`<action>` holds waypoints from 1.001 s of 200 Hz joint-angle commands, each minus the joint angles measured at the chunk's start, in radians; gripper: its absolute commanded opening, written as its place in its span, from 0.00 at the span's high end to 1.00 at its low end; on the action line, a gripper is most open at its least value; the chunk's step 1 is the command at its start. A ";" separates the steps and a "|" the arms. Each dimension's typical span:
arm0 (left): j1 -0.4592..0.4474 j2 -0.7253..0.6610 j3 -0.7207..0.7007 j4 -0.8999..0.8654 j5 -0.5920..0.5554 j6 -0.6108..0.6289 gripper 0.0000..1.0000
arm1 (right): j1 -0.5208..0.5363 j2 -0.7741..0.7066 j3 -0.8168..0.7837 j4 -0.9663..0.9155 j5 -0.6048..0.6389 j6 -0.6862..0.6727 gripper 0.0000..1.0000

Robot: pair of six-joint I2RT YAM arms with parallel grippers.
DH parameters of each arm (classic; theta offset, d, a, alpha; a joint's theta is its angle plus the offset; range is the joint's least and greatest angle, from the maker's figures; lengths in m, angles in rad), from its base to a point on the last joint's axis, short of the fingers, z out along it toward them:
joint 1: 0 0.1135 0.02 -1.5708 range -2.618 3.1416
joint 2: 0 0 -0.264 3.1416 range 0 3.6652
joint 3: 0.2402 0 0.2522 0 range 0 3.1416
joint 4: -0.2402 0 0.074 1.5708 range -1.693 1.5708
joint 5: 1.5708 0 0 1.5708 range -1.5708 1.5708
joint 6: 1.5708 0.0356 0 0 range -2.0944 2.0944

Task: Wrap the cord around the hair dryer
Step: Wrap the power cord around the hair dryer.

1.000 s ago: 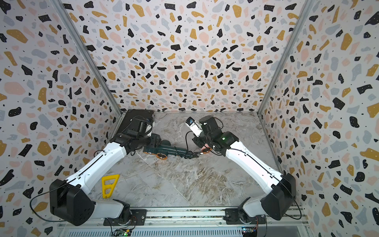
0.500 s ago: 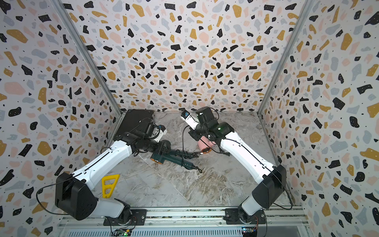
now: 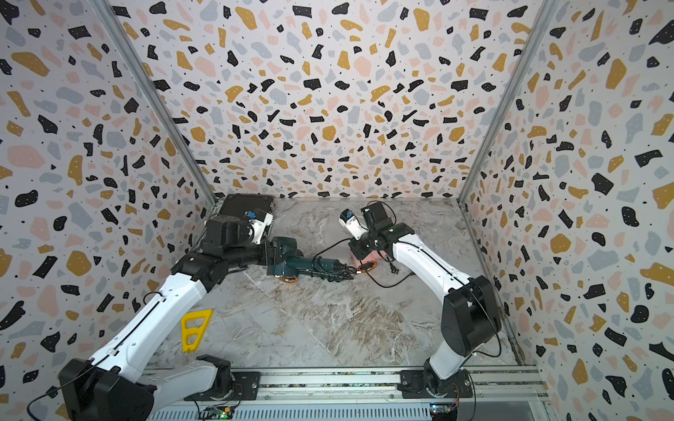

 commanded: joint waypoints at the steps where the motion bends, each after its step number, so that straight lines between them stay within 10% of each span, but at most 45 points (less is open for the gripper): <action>1: 0.030 -0.051 -0.028 0.165 0.070 -0.138 1.00 | -0.026 -0.047 -0.065 0.074 0.003 0.078 1.00; 50: 0.125 -0.054 -0.198 0.509 0.028 -0.436 1.00 | -0.022 -0.091 -0.247 0.213 -0.087 0.183 1.00; 93: 0.130 -0.002 -0.205 0.475 -0.154 -0.529 1.00 | 0.024 -0.138 -0.347 0.258 -0.032 0.223 1.00; 200: -0.042 0.051 -0.134 0.134 -0.874 -0.267 1.00 | 0.317 -0.248 -0.219 0.008 0.256 0.135 1.00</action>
